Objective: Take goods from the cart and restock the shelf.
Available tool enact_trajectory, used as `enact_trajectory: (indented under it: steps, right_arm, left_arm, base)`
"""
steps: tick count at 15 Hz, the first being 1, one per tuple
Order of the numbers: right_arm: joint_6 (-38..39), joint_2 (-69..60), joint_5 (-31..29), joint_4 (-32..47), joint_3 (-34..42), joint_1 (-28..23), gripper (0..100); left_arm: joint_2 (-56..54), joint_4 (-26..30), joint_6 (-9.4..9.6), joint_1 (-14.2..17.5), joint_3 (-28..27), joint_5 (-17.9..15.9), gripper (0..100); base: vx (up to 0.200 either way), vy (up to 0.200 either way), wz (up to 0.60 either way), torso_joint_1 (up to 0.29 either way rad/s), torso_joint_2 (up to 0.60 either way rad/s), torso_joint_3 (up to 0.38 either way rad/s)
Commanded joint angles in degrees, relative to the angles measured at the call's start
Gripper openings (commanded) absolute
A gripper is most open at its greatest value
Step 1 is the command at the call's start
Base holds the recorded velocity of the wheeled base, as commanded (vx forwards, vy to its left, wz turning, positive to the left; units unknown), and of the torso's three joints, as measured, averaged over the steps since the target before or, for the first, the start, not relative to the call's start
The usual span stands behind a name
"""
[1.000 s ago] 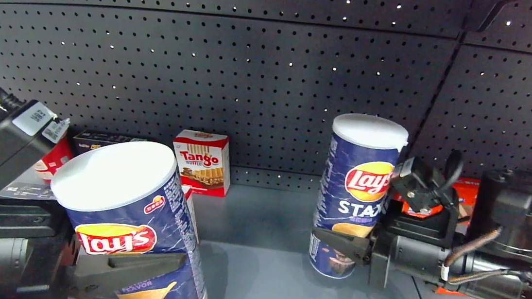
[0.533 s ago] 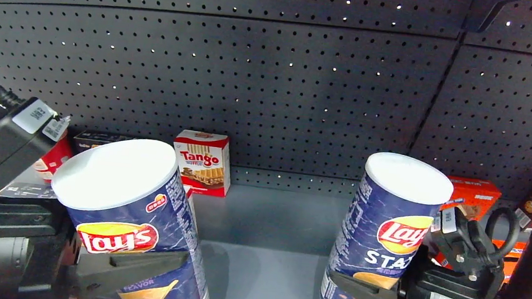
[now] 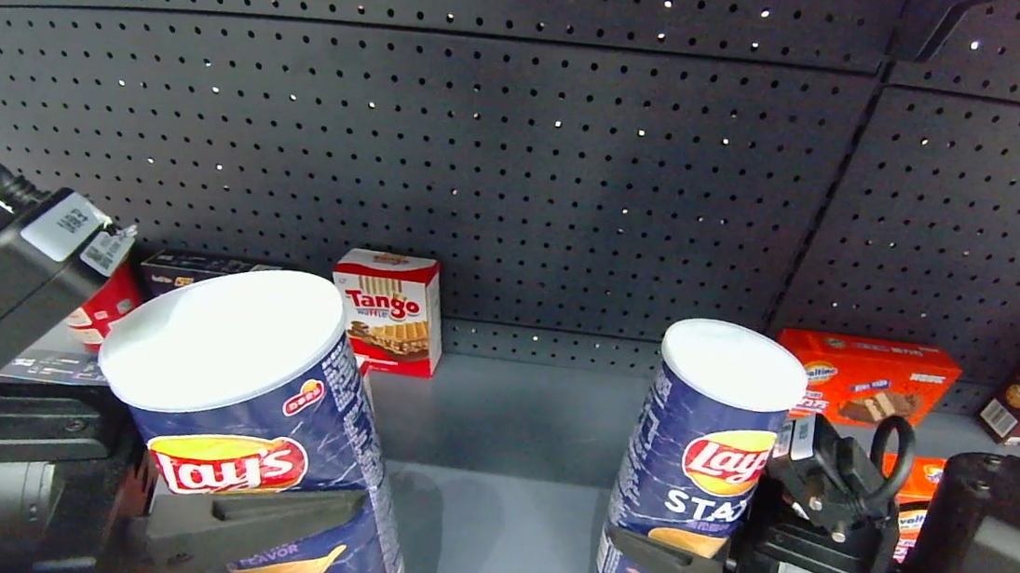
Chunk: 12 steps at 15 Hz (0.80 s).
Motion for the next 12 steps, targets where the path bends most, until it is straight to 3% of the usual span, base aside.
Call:
enact_trajectory:
  steps: [1,12]
  right_arm:
    - [-0.1,4.5,0.0,-1.9,-0.6,-0.1,0]
    - [-0.5,9.5,0.3,-5.1,-1.3,-1.3,0]
  left_arm:
    - [0.1,0.0,-0.10,0.0,0.0,-0.1,0]
    - [0.2,0.0,-0.10,0.0,0.0,-0.2,0]
  base:
    - [0.000,0.000,0.00,0.000,0.00,0.000]
    - [0.000,0.000,0.00,0.000,0.00,0.000]
